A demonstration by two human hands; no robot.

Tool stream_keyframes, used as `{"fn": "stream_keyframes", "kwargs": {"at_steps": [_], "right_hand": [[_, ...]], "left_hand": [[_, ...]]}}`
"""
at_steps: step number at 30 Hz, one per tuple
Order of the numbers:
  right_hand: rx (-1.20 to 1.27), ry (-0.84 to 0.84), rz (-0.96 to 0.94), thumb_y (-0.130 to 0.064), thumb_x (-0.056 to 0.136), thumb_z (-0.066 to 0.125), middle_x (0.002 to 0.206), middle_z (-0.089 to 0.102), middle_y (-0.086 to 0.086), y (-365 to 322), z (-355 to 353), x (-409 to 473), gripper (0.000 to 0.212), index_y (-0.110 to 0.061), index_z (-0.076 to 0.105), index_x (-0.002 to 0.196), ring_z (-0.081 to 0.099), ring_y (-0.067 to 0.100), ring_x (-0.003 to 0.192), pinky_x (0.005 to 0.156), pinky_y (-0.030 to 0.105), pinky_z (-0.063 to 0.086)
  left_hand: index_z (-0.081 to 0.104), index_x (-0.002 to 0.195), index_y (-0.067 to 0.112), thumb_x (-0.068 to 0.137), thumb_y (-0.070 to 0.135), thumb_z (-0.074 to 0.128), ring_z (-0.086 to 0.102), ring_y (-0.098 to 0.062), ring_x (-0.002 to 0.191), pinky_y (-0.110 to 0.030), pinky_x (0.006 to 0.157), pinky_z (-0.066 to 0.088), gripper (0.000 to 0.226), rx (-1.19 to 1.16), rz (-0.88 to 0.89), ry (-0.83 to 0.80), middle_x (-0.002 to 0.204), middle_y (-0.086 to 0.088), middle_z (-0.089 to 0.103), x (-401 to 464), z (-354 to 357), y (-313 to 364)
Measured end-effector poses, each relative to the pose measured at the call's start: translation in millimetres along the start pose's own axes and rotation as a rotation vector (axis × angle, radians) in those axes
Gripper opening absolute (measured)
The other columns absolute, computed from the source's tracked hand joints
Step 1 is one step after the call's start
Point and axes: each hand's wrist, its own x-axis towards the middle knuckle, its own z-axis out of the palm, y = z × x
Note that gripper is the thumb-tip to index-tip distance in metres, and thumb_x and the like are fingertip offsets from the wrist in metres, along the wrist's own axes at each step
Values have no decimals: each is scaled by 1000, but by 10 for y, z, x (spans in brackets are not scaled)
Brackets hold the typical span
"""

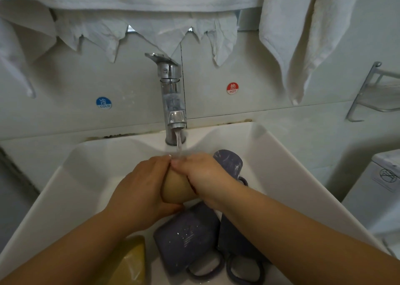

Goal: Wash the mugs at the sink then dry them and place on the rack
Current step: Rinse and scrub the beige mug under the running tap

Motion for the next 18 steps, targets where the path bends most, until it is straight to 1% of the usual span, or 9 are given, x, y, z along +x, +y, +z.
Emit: {"fn": "stream_keyframes", "kwargs": {"at_steps": [2, 5, 7, 9, 10, 11, 13, 15, 18], "right_hand": [[-166, -15, -132, -28, 93, 59, 107, 69, 12, -9, 11, -74, 26, -7, 71, 102, 63, 25, 102, 94, 36, 48], [-142, -33, -159, -28, 91, 62, 107, 70, 8, -38, 8, -95, 22, -11, 73, 100, 63, 23, 102, 94, 35, 49], [17, -61, -36, -23, 92, 61, 116, 67, 11, -47, 14, -67, 25, -9, 69, 112, 62, 26, 108, 98, 38, 48], [240, -125, 129, -15, 94, 57, 123, 62, 13, -62, 36, -49, 30, -5, 62, 121, 58, 29, 116, 97, 37, 47], [274, -137, 162, -12, 94, 55, 123, 61, 14, -65, 44, -49, 30, -4, 61, 123, 57, 29, 117, 95, 36, 47], [232, -114, 152, -10, 93, 56, 121, 62, 14, -47, 43, -28, 29, -3, 60, 121, 57, 31, 117, 95, 37, 47], [1, -56, 30, -5, 90, 55, 116, 63, 16, -16, 5, -12, 26, -5, 62, 116, 58, 33, 112, 98, 42, 47], [-196, -95, -92, -2, 91, 53, 115, 65, 18, -33, -35, -41, 27, -7, 64, 115, 60, 32, 109, 98, 44, 48], [-294, -167, -194, -10, 93, 56, 109, 67, 17, -35, -90, -75, 18, -6, 67, 107, 62, 32, 105, 97, 49, 48]], "left_hand": [[36, 139, 34, 51, 58, 86, 47, -7, 113, -23, 87, 38, 104, -53, -20, -10, 125, 21, 43, 18, -58, -8], [37, 133, 41, 49, 58, 86, 43, -4, 106, -23, 86, 38, 99, -76, -17, -24, 118, 22, 39, 33, -105, -16], [41, 132, 36, 50, 63, 82, 43, -8, 103, -26, 83, 37, 96, -22, 22, -6, 118, 15, 43, 17, -79, -45], [48, 130, 26, 48, 73, 67, 50, -15, 99, -28, 79, 40, 96, 53, 57, 16, 119, 6, 50, -2, -28, -66], [48, 130, 24, 48, 75, 61, 52, -18, 99, -29, 78, 42, 98, 65, 66, 17, 119, 3, 51, -4, -5, -67], [47, 131, 24, 48, 76, 59, 52, -18, 101, -30, 80, 43, 98, 60, 75, 17, 120, 4, 50, 1, 10, -70], [41, 134, 31, 49, 76, 67, 46, -13, 107, -30, 85, 42, 99, -15, 51, 3, 124, 11, 45, 20, -40, -61], [35, 136, 40, 49, 69, 77, 41, -7, 110, -27, 88, 40, 101, -104, -26, -21, 124, 18, 40, 45, -129, -89], [37, 128, 48, 54, 61, 81, 40, -4, 102, -18, 78, 36, 87, -117, -80, -50, 118, 19, 40, 47, -219, -93]]}}
